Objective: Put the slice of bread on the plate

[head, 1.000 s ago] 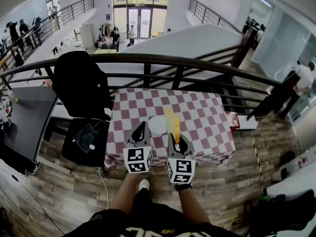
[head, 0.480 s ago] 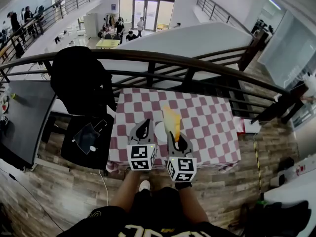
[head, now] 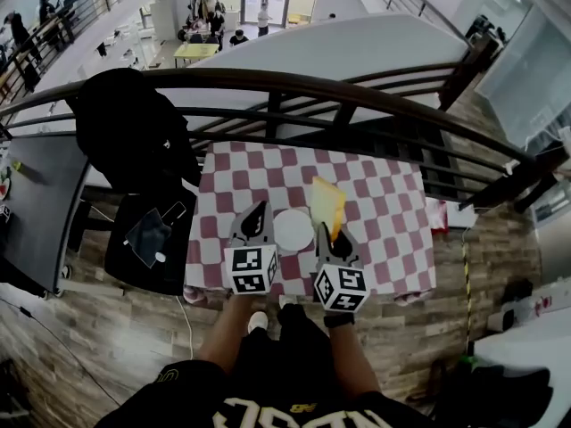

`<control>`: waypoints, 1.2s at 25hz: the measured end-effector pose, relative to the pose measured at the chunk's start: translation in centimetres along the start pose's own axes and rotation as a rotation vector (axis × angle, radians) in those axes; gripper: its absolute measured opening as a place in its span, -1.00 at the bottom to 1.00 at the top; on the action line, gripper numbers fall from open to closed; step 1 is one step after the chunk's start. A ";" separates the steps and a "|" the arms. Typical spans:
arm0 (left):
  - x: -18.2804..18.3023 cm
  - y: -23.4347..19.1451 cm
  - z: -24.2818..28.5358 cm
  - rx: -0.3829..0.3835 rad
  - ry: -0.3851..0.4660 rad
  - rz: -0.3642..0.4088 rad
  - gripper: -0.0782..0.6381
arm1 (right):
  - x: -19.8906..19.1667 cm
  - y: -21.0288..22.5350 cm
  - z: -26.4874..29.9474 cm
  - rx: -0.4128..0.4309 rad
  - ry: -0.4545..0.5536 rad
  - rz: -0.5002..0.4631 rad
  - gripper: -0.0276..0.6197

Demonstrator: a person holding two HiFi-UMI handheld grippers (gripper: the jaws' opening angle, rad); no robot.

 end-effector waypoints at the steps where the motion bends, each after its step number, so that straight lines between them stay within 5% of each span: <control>1: -0.1 -0.4 0.6 0.013 -0.004 0.000 -0.73 | -0.1 0.3 0.8 0.005 -0.008 0.001 -0.61; 7: -2.4 -2.7 2.8 0.075 -0.053 -0.012 -0.73 | -1.8 0.5 5.1 0.071 -0.077 0.019 -0.61; 14: -6.6 -4.3 4.5 0.087 -0.134 -0.044 -0.73 | -7.7 0.0 8.7 0.154 -0.287 0.034 -0.61; 23: -12.8 -4.4 5.7 0.061 -0.282 -0.112 -0.73 | -16.3 1.0 10.9 0.130 -0.527 0.056 -0.61; 30: -15.4 -5.1 5.6 0.088 -0.355 -0.148 -0.73 | -21.5 -1.0 11.0 0.271 -0.710 0.201 -0.61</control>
Point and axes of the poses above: the fingertips, and each gripper's own axes: z forward along the fingers, y to its right, x out of its top, the point moved 2 cm from there along -z, backward along the fingers, and after that the axes turned 11 degrees about -x, right-handed, at the moved point
